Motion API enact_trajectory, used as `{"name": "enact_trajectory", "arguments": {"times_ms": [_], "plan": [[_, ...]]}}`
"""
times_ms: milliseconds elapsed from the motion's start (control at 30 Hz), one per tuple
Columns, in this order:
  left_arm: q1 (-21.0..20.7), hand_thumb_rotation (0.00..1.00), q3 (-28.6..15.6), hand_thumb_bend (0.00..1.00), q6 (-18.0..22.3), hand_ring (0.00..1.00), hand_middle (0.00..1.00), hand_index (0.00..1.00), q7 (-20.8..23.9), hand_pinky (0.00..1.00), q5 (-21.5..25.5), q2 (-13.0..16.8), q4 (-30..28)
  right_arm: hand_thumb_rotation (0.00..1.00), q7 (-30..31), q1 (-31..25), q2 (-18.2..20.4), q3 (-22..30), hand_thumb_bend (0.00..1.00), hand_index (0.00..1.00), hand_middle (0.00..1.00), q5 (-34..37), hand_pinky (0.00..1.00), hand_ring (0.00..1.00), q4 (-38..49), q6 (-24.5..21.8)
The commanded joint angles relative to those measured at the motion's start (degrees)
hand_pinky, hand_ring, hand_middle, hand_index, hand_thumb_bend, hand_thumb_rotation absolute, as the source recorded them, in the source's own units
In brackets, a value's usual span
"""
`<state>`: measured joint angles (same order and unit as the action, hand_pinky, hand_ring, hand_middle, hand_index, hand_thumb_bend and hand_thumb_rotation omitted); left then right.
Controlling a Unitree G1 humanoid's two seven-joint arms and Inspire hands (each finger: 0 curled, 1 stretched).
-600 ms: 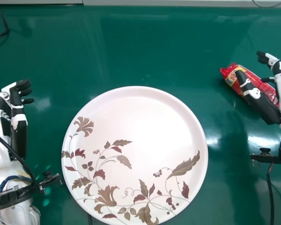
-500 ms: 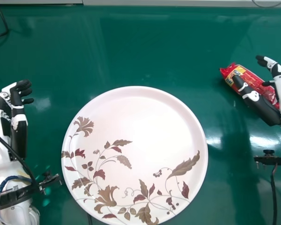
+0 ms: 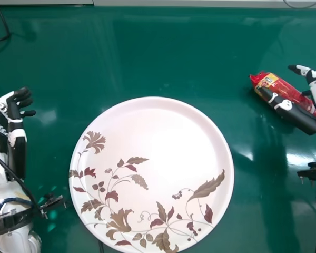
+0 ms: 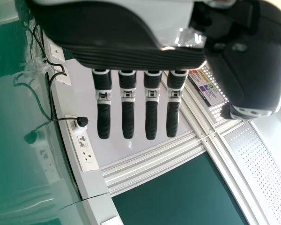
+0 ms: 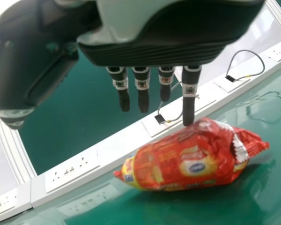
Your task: Pick up biscuit and place it in the plate
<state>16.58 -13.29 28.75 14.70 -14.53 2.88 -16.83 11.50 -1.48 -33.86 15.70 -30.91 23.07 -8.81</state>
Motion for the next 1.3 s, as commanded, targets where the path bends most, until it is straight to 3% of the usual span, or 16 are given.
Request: {"name": "enact_trajectory", "arguments": {"times_ms": [0,333,533,767,1033,1267], "plan": [[0.6,0.04,-0.9,0.57,0.7,0.75,0.77,0.75,-0.3,0.62,0.6,0.6,0.9,0.49,0.3,0.4,-1.1,-0.2,1.00,0.95,0.95,-0.4,0.71,0.88,-1.2,-0.1],[0.7,0.07,-1.4,0.56,0.7,0.76,0.78,0.76,-1.3,0.63,1.9,0.7,0.8,0.56,4.5,2.5,-5.0,-0.6,1.00,0.96,0.96,-0.4,0.72,0.90,-3.7,-3.5],[0.6,0.07,-1.7,0.56,1.2,0.75,0.78,0.76,-1.3,0.63,1.7,1.0,1.0,0.55,8.1,3.3,-6.9,-1.2,1.00,0.96,0.96,-0.3,0.72,0.89,-3.4,-6.4],[0.8,0.03,-1.8,0.56,0.6,0.76,0.79,0.76,-1.9,0.64,2.6,0.8,0.1,0.52,13.5,2.5,-11.6,-1.2,1.00,0.95,0.94,0.4,0.76,0.88,-2.6,-5.3],[0.7,0.02,-2.2,0.56,-0.1,0.76,0.79,0.76,-2.6,0.63,2.7,1.0,-0.5,0.57,16.9,0.8,-14.5,-0.1,1.00,0.94,0.94,1.2,0.76,0.87,-1.0,-4.3],[0.3,0.00,-2.6,0.56,-0.3,0.77,0.79,0.76,-3.5,0.64,3.4,1.2,-0.9,0.59,22.4,2.8,-17.8,-2.7,1.00,0.96,0.95,0.1,0.78,0.88,-1.6,-7.9]]}}
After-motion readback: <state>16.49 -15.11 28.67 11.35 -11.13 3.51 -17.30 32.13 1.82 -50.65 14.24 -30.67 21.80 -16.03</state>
